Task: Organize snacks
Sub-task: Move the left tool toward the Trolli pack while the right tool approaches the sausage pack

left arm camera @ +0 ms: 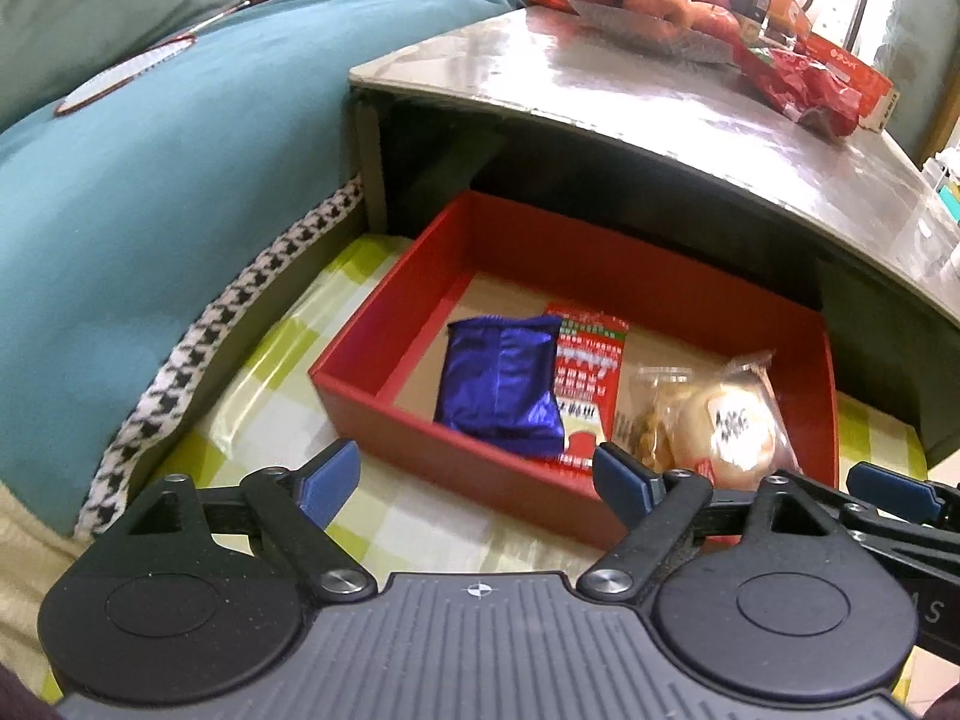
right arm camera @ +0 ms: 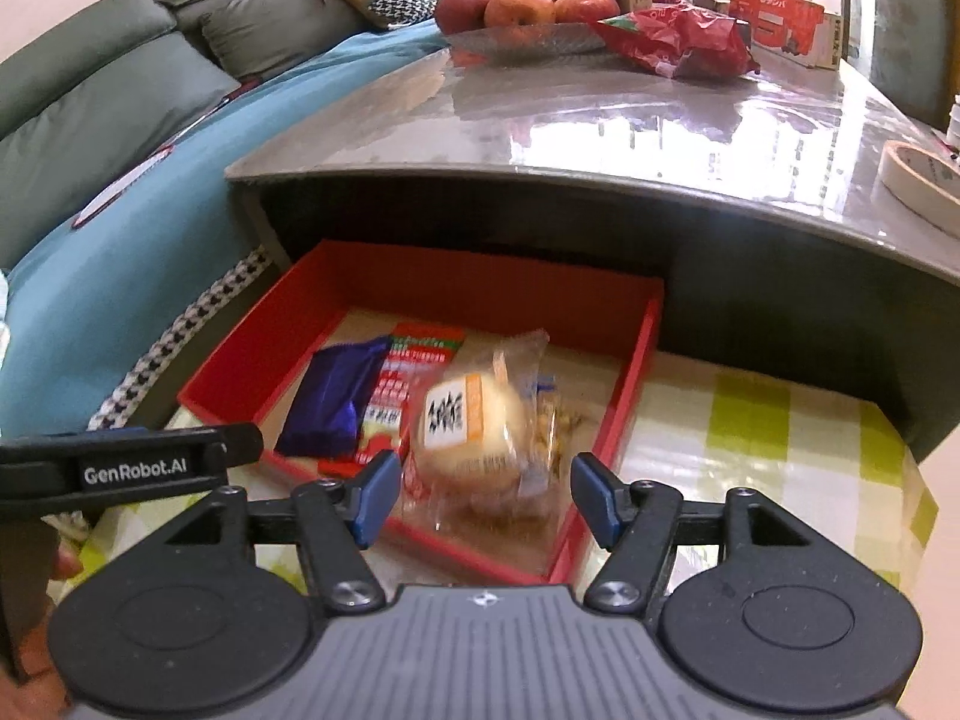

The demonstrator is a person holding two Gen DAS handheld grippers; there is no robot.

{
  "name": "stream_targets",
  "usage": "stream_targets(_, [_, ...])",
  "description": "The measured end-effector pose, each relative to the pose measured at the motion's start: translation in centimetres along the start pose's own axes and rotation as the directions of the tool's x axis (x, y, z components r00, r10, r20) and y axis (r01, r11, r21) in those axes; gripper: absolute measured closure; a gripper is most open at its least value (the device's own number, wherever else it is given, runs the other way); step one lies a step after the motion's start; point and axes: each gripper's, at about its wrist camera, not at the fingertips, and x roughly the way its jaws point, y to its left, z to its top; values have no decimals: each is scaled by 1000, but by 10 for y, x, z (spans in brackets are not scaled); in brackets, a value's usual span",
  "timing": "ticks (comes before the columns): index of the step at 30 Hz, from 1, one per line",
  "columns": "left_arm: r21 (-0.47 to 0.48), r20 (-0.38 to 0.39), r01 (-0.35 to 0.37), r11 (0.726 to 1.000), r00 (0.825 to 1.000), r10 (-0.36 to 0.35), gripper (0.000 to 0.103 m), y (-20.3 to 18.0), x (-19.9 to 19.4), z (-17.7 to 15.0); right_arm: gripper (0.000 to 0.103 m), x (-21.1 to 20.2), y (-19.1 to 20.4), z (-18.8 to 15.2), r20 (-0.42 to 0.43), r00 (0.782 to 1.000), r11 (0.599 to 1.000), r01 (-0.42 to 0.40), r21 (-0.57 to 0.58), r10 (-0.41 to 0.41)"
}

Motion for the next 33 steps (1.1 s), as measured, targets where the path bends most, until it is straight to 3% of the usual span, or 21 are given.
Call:
stream_targets(6, [27,-17,13,1000,1000,-12,14,-2,-13,-20,37,-15,1,-22,-23,1000,1000,4,-30,-5])
stream_targets(21, [21,-145,27,999,989,-24,14,10,-23,-75,37,-29,4,-56,-111,994,998,-22,-60,15])
stream_targets(28, [-120,-243,28,992,968,-56,14,35,-21,-101,37,-30,10,-64,-134,991,995,-38,-92,25])
stream_targets(33, [-250,-281,23,968,955,-95,14,41,-11,-107,36,-35,11,-62,-122,992,994,-55,-90,43])
